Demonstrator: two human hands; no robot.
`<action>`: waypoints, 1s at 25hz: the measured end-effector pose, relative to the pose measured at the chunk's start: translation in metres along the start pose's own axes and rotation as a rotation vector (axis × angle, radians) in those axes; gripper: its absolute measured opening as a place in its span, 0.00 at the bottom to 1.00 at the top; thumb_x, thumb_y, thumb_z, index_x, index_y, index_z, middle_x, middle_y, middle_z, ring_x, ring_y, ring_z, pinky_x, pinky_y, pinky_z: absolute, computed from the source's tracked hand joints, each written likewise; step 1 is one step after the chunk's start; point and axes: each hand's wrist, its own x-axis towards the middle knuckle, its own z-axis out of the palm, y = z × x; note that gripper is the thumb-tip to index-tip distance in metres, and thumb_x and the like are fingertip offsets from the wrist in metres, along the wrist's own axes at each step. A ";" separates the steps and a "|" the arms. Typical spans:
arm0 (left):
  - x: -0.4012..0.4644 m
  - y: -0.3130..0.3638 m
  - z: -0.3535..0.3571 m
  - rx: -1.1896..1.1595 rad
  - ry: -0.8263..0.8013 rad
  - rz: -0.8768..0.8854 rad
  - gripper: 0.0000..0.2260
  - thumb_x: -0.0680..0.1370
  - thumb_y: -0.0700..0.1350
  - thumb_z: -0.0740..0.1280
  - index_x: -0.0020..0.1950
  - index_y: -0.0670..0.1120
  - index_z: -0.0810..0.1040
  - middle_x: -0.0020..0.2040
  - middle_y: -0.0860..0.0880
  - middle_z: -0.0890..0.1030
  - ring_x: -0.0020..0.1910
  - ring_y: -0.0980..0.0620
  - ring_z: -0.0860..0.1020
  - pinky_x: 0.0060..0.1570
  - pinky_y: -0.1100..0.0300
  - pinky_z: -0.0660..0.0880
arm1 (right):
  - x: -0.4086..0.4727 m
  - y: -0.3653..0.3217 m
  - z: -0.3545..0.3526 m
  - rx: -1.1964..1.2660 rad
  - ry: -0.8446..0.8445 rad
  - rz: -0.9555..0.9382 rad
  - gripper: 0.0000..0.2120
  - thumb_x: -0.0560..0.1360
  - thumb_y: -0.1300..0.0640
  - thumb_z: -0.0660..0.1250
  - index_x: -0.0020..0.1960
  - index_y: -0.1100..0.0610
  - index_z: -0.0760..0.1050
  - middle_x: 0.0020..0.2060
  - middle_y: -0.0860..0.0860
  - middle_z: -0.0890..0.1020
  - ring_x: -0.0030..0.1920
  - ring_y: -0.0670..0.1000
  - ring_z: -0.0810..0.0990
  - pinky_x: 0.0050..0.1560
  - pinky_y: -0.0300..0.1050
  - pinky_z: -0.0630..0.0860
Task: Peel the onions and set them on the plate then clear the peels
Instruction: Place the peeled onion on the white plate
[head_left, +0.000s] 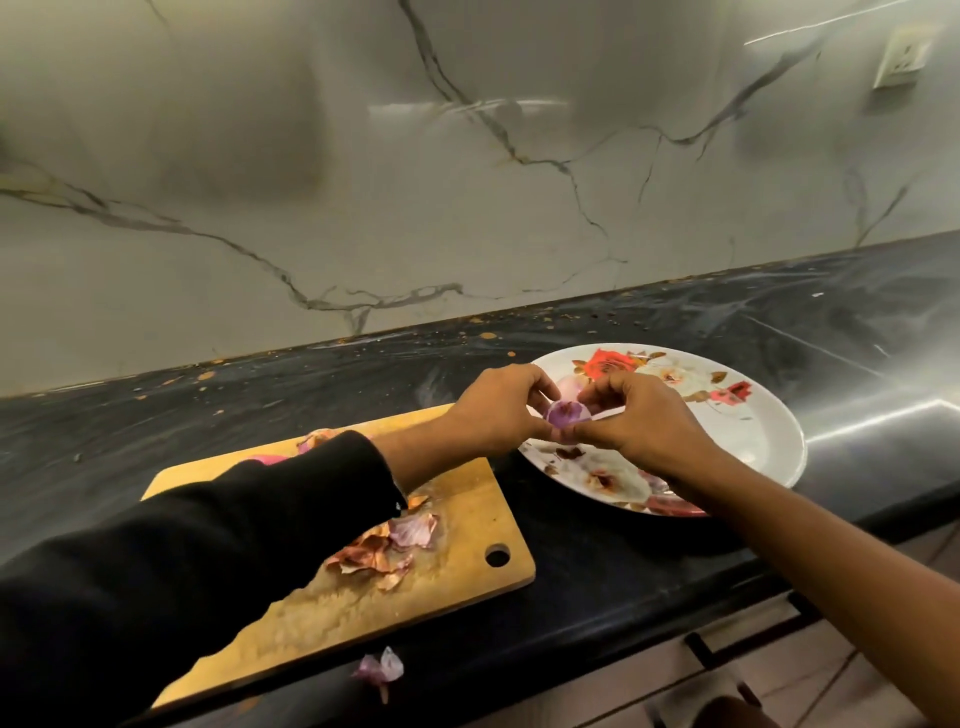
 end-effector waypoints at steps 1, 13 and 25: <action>0.001 -0.002 0.002 0.005 -0.015 -0.006 0.20 0.70 0.45 0.78 0.60 0.48 0.78 0.52 0.52 0.82 0.52 0.56 0.79 0.55 0.58 0.78 | 0.000 0.001 0.001 -0.024 0.008 -0.005 0.20 0.64 0.49 0.82 0.52 0.52 0.81 0.45 0.46 0.84 0.47 0.46 0.83 0.46 0.41 0.78; 0.019 -0.001 0.008 -0.022 -0.094 -0.004 0.35 0.70 0.41 0.78 0.75 0.50 0.68 0.70 0.47 0.74 0.47 0.55 0.80 0.54 0.57 0.79 | 0.022 0.011 -0.008 -0.210 -0.178 0.005 0.45 0.66 0.51 0.81 0.77 0.51 0.62 0.72 0.51 0.72 0.60 0.54 0.79 0.63 0.52 0.76; 0.049 -0.011 0.002 -0.037 -0.073 -0.024 0.33 0.69 0.36 0.78 0.72 0.46 0.71 0.67 0.45 0.75 0.50 0.49 0.82 0.56 0.52 0.79 | 0.050 0.010 -0.008 -0.079 -0.173 0.038 0.44 0.61 0.56 0.84 0.73 0.56 0.69 0.66 0.52 0.77 0.59 0.53 0.78 0.58 0.47 0.74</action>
